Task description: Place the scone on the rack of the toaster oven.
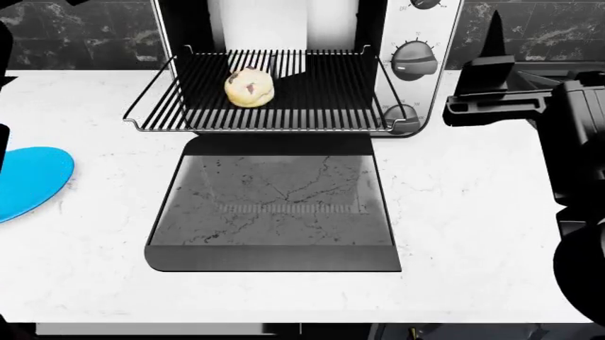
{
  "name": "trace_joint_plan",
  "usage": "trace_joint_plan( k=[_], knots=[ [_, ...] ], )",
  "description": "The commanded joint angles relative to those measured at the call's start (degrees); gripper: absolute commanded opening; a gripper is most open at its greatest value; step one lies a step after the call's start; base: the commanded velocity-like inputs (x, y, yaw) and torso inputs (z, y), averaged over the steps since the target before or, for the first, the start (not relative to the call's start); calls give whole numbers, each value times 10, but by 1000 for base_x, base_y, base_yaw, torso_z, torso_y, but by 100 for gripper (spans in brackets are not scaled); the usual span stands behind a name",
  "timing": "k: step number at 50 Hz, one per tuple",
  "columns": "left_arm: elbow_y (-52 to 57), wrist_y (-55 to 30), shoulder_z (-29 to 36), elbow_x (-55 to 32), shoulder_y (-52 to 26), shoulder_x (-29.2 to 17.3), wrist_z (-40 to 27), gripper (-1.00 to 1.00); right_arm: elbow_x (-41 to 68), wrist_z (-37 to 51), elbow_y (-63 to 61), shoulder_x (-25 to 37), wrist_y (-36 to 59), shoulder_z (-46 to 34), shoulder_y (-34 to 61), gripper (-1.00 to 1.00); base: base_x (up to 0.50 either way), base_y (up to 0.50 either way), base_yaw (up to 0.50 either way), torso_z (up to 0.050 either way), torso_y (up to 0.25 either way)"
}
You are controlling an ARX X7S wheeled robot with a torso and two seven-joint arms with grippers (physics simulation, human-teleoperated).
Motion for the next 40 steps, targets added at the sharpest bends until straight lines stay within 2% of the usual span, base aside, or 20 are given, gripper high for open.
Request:
trace_joint_plan(
  k=[1, 40],
  knots=[
    [0, -8, -3, -24, -28, -1, -20, 100, 21, 11, 3, -2, 16, -1, 31, 100, 0, 0, 0, 0, 0],
    [-11, -19, -2, -84, -122, 0, -75, 100, 74, 52, 48, 5, 29, -48, 147, 100, 0, 0, 0, 0, 0]
  ],
)
